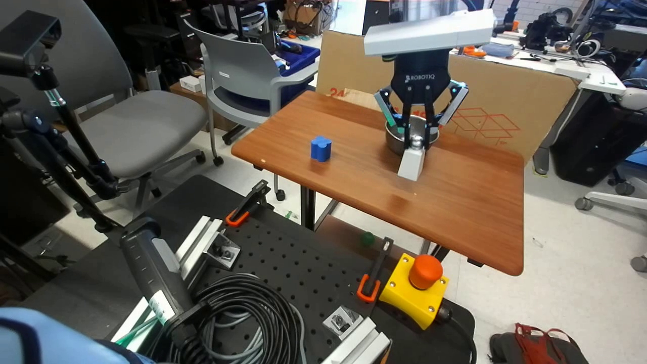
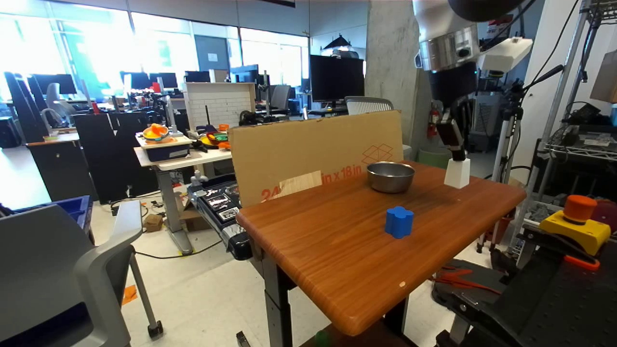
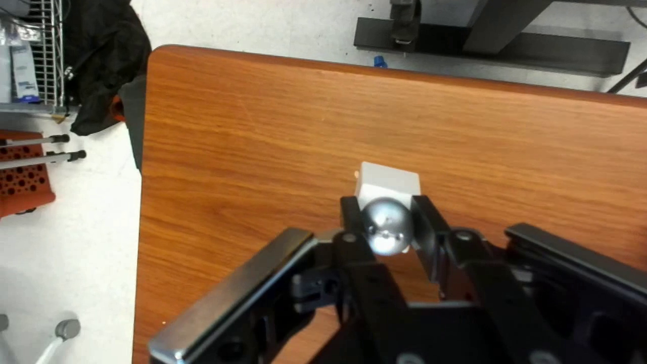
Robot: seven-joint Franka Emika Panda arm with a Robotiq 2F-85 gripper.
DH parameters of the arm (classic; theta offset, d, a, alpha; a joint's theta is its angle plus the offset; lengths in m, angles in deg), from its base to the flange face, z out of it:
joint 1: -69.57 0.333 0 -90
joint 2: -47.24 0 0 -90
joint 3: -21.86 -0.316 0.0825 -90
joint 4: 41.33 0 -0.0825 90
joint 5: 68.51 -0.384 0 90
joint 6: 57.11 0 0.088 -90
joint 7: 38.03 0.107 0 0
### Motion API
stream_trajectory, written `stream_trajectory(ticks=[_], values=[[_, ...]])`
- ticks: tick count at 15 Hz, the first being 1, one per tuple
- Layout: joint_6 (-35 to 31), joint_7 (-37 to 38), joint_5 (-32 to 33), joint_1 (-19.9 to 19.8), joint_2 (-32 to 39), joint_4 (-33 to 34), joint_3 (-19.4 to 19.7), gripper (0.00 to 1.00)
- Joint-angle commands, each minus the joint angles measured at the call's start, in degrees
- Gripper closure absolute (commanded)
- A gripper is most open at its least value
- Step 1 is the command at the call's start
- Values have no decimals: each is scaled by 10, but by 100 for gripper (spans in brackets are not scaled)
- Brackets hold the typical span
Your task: Remove the bottle from the bowl and put it on the table
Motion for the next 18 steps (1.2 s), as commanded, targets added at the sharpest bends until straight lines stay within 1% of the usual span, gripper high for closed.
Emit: stream_trajectory(ticks=[1,4,7,8,9,11,13,15,16,17,18], values=[[-54,34,69,-1,13,-24,15,93],[-65,55,98,1,30,-24,26,93],[-62,64,110,1,41,-22,29,93],[-57,63,108,1,44,-20,29,68],[-53,60,106,1,45,-19,29,45],[-46,51,97,0,43,-16,26,41],[-43,40,88,-2,33,-17,23,28],[-31,24,87,0,7,-23,19,13],[-22,13,67,-1,-11,-26,12,7],[-8,-20,12,-7,-32,-29,-2,1],[8,-69,-52,-40,-52,-34,-40,0]])
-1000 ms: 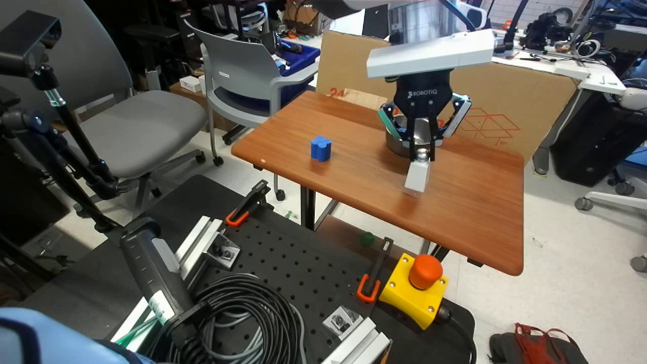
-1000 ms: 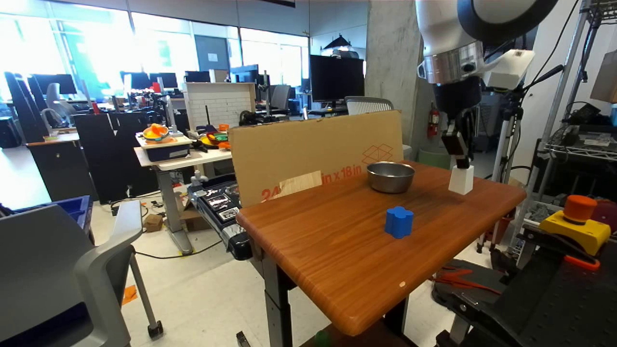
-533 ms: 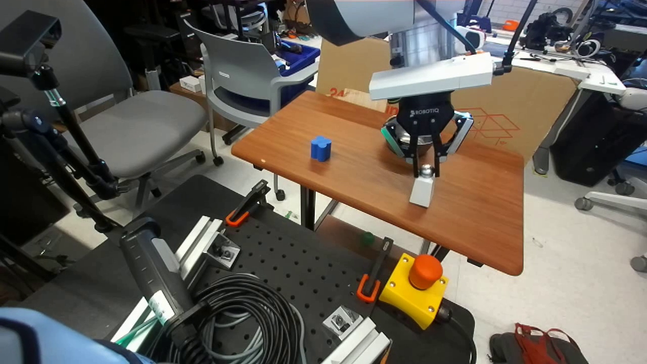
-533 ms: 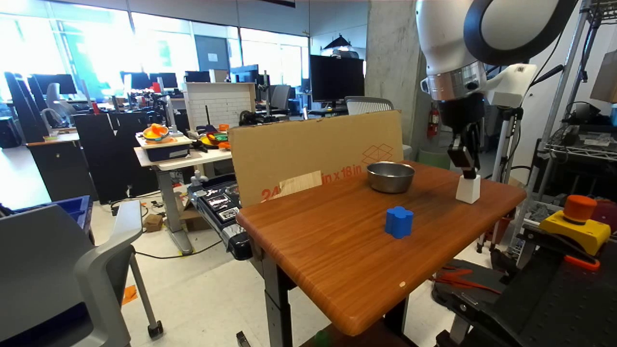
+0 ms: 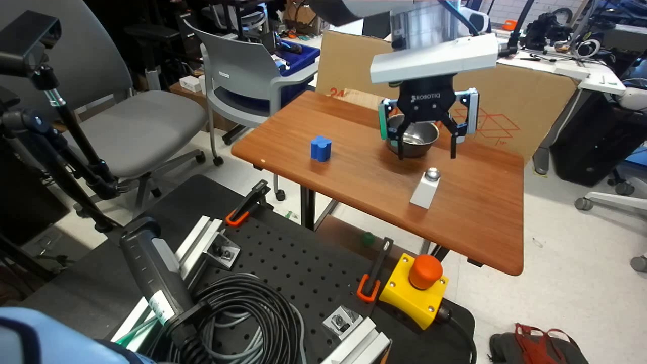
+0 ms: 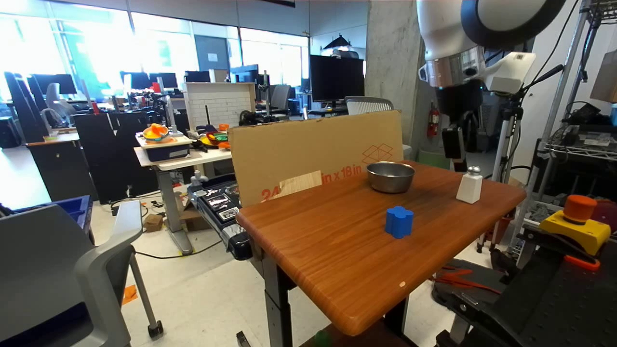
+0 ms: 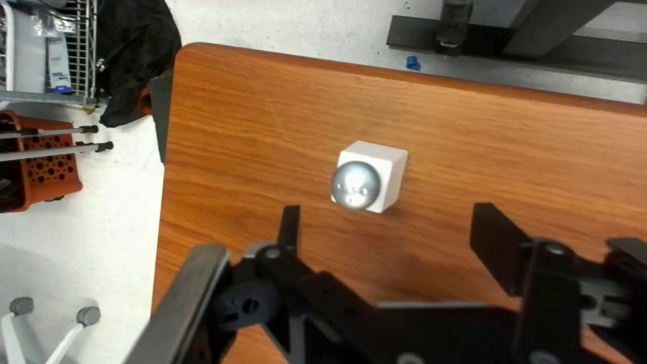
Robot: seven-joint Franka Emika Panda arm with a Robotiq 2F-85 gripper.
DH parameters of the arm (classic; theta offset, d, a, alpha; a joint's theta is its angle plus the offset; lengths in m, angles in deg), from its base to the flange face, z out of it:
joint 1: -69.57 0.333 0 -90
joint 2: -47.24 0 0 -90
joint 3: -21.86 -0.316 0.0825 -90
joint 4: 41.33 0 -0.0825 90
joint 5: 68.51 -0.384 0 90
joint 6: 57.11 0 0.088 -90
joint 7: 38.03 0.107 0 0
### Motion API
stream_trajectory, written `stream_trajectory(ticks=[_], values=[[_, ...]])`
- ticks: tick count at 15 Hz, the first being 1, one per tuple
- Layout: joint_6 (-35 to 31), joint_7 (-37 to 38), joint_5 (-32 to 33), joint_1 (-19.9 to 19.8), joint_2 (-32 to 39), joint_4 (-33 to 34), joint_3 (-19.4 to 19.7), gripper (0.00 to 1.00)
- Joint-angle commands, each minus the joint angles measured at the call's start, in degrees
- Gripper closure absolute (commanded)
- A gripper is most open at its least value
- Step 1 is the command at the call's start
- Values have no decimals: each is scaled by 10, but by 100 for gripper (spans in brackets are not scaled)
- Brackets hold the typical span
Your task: Remove the bottle from the bowl and put it on the table
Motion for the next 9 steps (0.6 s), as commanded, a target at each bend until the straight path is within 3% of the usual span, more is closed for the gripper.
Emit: stream_trajectory(ticks=[1,3,4,6,9], values=[[72,-120,-158,-51,-82,-14,-74,0],[126,-180,-256,-43,-106,-1,-77,0],[89,-126,-192,-26,-73,2,-57,0],[116,-156,-234,-25,-100,1,-62,0],[121,-161,-239,-26,-104,0,-62,0]])
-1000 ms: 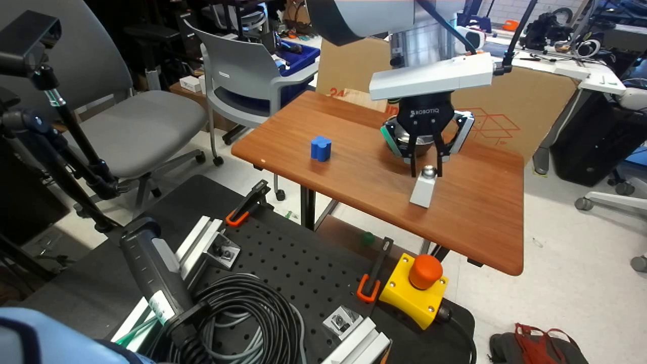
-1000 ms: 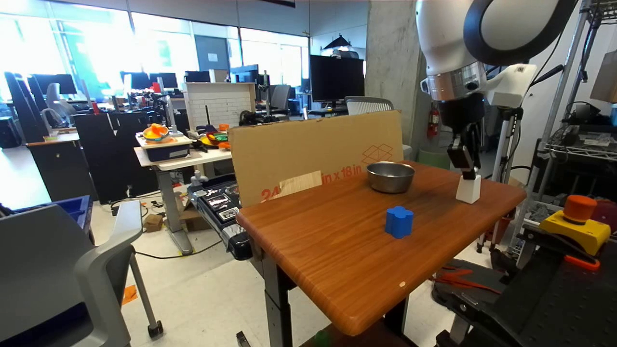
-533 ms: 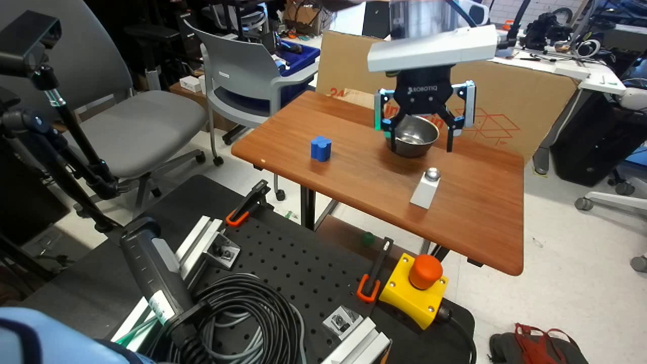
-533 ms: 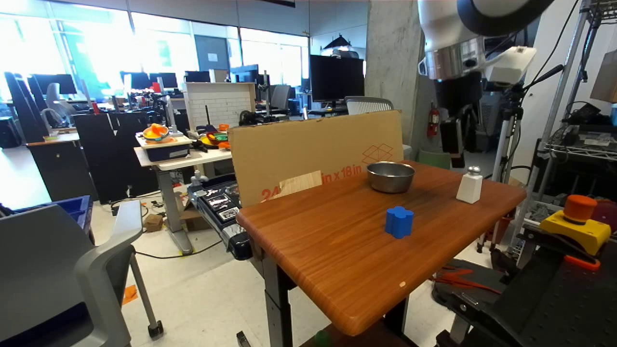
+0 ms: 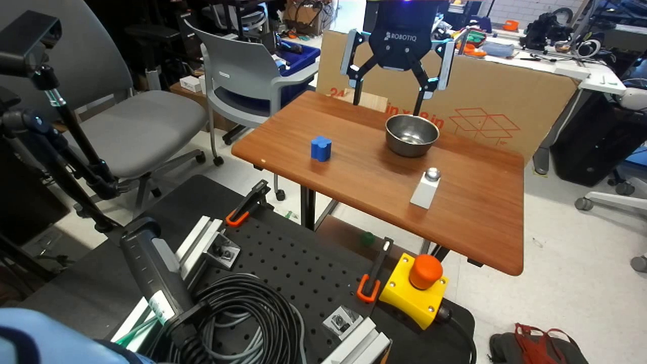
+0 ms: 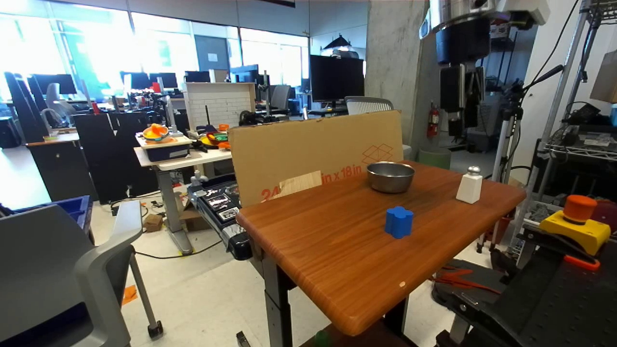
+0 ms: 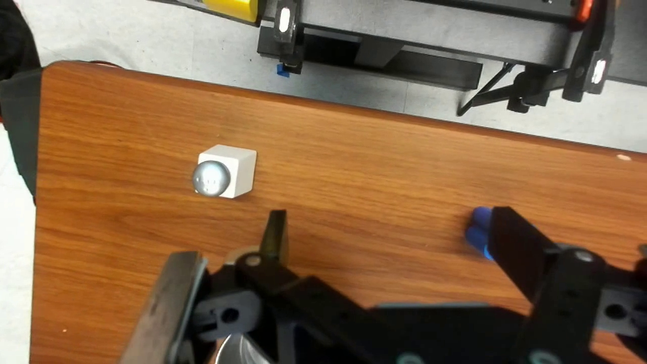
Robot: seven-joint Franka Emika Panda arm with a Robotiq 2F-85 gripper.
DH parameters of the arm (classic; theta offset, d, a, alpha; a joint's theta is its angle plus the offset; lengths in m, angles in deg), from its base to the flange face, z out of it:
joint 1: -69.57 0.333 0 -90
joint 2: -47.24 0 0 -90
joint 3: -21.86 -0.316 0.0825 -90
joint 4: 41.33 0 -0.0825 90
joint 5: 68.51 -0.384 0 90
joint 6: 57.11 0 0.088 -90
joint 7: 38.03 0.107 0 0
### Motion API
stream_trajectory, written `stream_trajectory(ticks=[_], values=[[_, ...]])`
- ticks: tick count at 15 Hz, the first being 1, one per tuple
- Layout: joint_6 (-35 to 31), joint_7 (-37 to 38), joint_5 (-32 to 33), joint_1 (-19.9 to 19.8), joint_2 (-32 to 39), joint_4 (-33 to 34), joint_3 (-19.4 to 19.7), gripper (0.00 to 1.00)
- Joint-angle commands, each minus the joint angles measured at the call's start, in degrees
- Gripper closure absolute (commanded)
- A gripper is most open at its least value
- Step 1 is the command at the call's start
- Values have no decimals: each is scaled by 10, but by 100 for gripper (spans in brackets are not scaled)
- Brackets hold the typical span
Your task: Remove the bottle from the bowl and put it on the table
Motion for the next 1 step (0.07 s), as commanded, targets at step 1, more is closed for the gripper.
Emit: stream_trajectory(ticks=[1], values=[[1,0,0,9,1,0,9,0]])
